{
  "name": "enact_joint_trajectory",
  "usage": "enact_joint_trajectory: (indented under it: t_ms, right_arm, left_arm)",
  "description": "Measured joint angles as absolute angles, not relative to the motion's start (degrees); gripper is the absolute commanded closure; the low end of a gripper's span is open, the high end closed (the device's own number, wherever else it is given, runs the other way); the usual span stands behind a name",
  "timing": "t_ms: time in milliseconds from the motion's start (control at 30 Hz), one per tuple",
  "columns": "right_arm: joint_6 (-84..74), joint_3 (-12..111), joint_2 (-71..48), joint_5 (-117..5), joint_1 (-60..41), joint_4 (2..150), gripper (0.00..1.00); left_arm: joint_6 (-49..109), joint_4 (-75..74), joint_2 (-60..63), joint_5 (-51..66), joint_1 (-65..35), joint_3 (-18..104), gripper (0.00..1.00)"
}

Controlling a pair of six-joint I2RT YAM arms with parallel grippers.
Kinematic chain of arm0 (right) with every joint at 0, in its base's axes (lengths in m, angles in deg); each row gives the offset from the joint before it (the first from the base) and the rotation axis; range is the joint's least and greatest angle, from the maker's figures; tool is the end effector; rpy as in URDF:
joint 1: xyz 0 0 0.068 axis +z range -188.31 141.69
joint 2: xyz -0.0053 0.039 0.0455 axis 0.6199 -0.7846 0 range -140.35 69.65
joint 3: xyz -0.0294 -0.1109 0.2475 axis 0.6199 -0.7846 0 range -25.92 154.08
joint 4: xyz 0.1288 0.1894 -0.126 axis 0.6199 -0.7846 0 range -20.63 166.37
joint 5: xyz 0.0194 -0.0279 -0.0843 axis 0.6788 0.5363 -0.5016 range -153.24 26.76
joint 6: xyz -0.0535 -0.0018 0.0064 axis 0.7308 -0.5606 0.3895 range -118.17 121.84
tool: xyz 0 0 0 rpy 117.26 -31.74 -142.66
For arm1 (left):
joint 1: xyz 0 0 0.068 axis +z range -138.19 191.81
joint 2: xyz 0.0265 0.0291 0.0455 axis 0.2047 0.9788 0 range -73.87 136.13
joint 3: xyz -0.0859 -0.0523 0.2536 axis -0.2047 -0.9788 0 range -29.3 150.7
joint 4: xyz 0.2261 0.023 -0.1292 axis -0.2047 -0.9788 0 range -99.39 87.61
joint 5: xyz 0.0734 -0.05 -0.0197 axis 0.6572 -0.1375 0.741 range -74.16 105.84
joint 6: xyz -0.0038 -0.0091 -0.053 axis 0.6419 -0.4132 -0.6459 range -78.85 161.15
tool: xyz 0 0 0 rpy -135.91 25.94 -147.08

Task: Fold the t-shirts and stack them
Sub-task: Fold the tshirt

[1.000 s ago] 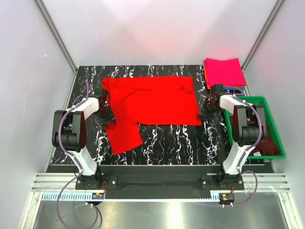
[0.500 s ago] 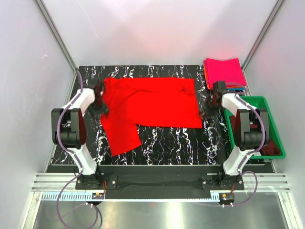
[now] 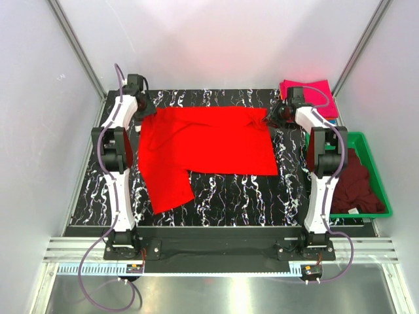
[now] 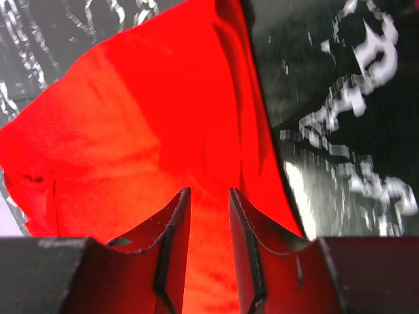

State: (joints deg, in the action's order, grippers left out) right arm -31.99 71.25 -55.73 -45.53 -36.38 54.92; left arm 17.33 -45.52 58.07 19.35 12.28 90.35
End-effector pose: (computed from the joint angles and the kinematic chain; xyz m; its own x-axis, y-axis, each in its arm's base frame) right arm 0.4863 0.0271 0.1836 -0.7603 0.5049 -0.4086 0.2340 0.7997 0.5529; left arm 0.5107 0.0064 0.2262 -0.7360 -0.4090 -0.5396 -0.3715 0.9102 -0.1832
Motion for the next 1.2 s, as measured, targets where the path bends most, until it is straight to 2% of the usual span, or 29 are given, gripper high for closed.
enact_joint_trajectory:
  t_ms: [167,433,767,1200]
  right_arm:
    - [-31.7,76.7,-62.4,-43.7,-36.4,55.8,0.65]
    - [-32.3,76.9,-63.4,-42.5,-36.4,58.7,0.70]
    - [-33.1,75.3,-63.4,-42.0,-36.4,61.2,0.64]
    - [-34.0,73.3,-63.4,-41.5,-36.3,62.2,0.66]
  left_arm:
    - [17.9,-44.6,62.0,17.5,14.4,91.7,0.44]
    - [15.1,-34.1,62.2,10.7,20.6,92.5,0.44]
    - [10.0,-24.4,63.9,3.9,19.5,88.5,0.45]
    - [5.3,-22.6,64.1,4.4,19.4,86.3,0.46]
